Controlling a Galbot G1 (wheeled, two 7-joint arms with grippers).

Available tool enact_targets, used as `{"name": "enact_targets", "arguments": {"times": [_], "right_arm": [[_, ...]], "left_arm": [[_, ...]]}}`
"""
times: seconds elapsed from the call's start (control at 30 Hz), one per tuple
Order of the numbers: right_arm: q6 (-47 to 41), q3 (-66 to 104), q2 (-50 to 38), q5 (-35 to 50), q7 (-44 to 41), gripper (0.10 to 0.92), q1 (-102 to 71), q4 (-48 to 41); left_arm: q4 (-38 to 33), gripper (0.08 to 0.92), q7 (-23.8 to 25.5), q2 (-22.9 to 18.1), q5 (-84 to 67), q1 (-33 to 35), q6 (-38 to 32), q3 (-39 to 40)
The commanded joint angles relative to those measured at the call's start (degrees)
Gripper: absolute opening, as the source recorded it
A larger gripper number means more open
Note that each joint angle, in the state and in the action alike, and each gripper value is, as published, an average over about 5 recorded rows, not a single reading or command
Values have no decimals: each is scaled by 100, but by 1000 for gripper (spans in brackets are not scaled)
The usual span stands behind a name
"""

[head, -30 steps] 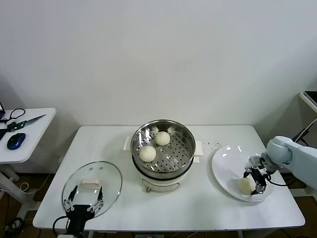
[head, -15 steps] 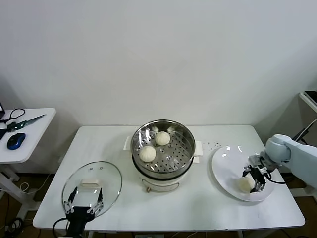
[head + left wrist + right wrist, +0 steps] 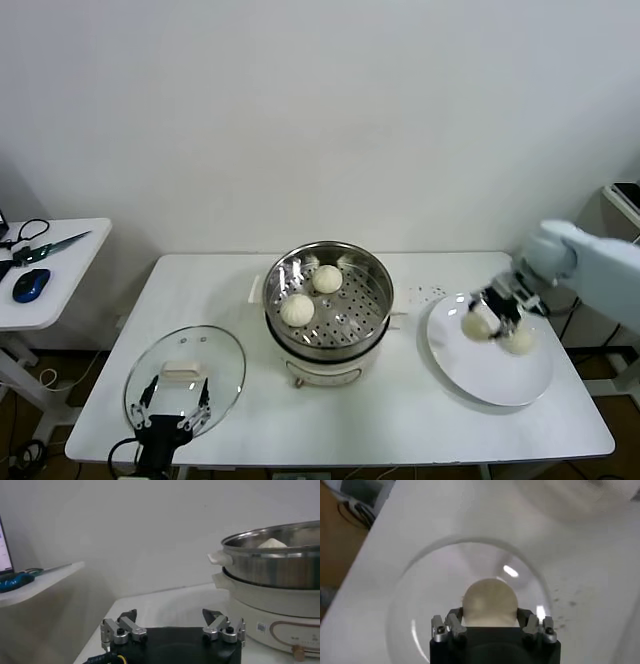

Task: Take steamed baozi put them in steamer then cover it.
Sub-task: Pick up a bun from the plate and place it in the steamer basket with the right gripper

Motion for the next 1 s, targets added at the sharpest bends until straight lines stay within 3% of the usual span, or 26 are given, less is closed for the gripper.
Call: {"name": "enact_targets", "arguments": {"times": [0.03, 0.5, 1.0], "right_arm": [[1642, -1086, 1355, 101, -35, 702, 2324, 142], [1841, -400, 3315, -5, -136, 704, 1682, 238], [1617, -528, 3769, -342, -214, 712, 546, 331]], "left_arm": [[-2, 823, 17, 6, 5, -35, 3, -6], [9, 823, -24, 15, -79, -41, -3, -35], [37, 823, -35, -31, -24, -88, 102, -17]]}}
